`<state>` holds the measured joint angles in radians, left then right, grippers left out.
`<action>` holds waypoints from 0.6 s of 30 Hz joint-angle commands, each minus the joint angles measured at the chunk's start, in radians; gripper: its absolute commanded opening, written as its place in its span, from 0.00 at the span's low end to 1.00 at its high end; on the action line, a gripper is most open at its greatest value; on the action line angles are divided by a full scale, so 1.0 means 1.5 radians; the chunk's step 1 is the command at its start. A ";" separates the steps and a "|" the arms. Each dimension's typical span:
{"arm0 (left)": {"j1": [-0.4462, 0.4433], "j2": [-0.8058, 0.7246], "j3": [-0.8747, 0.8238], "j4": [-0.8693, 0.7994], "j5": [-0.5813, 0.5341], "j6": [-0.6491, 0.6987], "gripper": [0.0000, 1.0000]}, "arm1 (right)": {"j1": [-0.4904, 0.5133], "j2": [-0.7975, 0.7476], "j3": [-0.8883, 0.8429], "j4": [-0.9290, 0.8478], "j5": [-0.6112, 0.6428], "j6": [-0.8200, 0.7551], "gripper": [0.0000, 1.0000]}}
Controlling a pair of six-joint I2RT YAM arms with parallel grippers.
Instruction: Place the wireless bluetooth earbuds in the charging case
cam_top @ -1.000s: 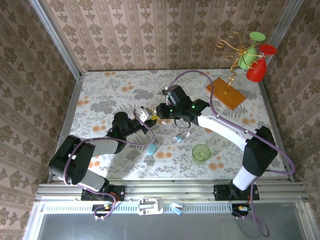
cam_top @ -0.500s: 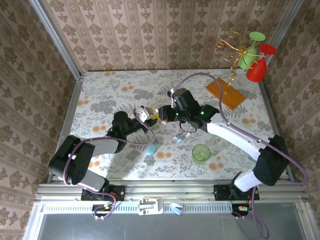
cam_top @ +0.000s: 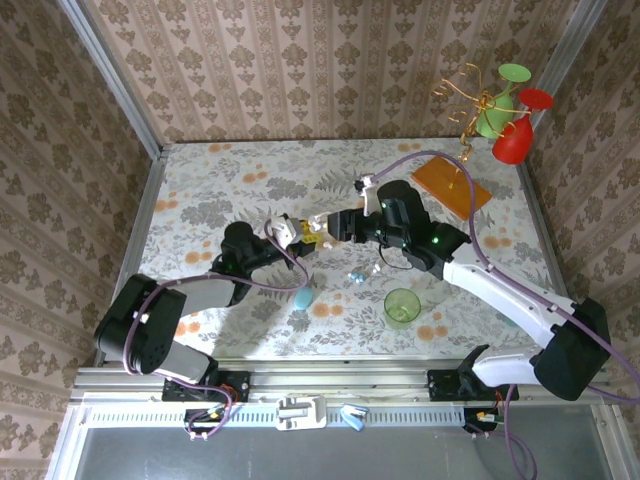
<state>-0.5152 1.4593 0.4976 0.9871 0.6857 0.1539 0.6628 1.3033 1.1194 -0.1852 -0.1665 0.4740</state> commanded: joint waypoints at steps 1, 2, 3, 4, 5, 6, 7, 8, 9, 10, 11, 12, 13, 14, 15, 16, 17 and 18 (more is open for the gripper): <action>0.004 -0.017 0.018 -0.012 0.024 0.020 0.00 | 0.002 0.016 0.059 -0.071 -0.029 -0.032 0.52; 0.004 -0.017 0.018 -0.012 0.020 0.020 0.00 | 0.003 0.026 0.075 -0.090 -0.029 -0.029 0.51; 0.004 -0.018 0.018 -0.012 0.016 0.021 0.00 | 0.004 0.035 0.089 -0.107 -0.029 -0.027 0.51; 0.004 -0.018 0.018 -0.012 0.010 0.021 0.00 | 0.007 0.048 0.106 -0.127 -0.026 -0.025 0.50; 0.004 -0.019 0.018 -0.013 0.004 0.023 0.00 | 0.011 0.054 0.120 -0.144 -0.022 -0.026 0.49; 0.004 -0.020 0.018 -0.012 0.003 0.026 0.00 | 0.013 0.076 0.131 -0.158 -0.021 -0.026 0.48; 0.004 -0.020 0.018 -0.012 0.002 0.029 0.00 | 0.017 0.089 0.145 -0.177 -0.016 -0.023 0.47; 0.004 -0.021 0.018 -0.014 0.001 0.030 0.00 | 0.019 0.104 0.159 -0.197 -0.012 -0.020 0.47; 0.004 -0.023 0.019 -0.016 0.003 0.030 0.00 | 0.021 0.116 0.171 -0.214 -0.009 -0.018 0.46; 0.004 -0.023 0.020 -0.018 0.004 0.032 0.00 | 0.024 0.128 0.183 -0.229 -0.007 -0.016 0.46; 0.004 -0.022 0.020 -0.018 0.006 0.031 0.00 | 0.027 0.137 0.192 -0.231 -0.005 -0.014 0.45; 0.003 -0.022 0.020 -0.017 0.007 0.031 0.00 | 0.029 0.146 0.199 -0.250 -0.005 -0.012 0.44; 0.003 -0.021 0.020 -0.017 0.008 0.031 0.00 | 0.031 0.153 0.205 -0.255 -0.005 -0.010 0.44; 0.003 -0.020 0.021 -0.016 0.006 0.031 0.00 | 0.034 0.161 0.210 -0.256 -0.004 -0.009 0.43; 0.002 -0.018 0.021 -0.017 0.005 0.031 0.00 | 0.035 0.167 0.215 -0.260 -0.004 -0.009 0.43; 0.002 -0.017 0.022 -0.018 0.003 0.033 0.00 | 0.037 0.174 0.223 -0.264 -0.005 -0.009 0.43; 0.002 -0.015 0.023 -0.018 0.004 0.032 0.00 | 0.039 0.182 0.230 -0.269 -0.004 -0.010 0.43; 0.002 -0.014 0.023 -0.018 0.004 0.033 0.00 | 0.039 0.187 0.236 -0.273 -0.004 -0.010 0.42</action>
<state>-0.5156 1.4551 0.4992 0.9649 0.6846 0.1802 0.7132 1.5654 1.4162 -0.5331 -0.1875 0.4507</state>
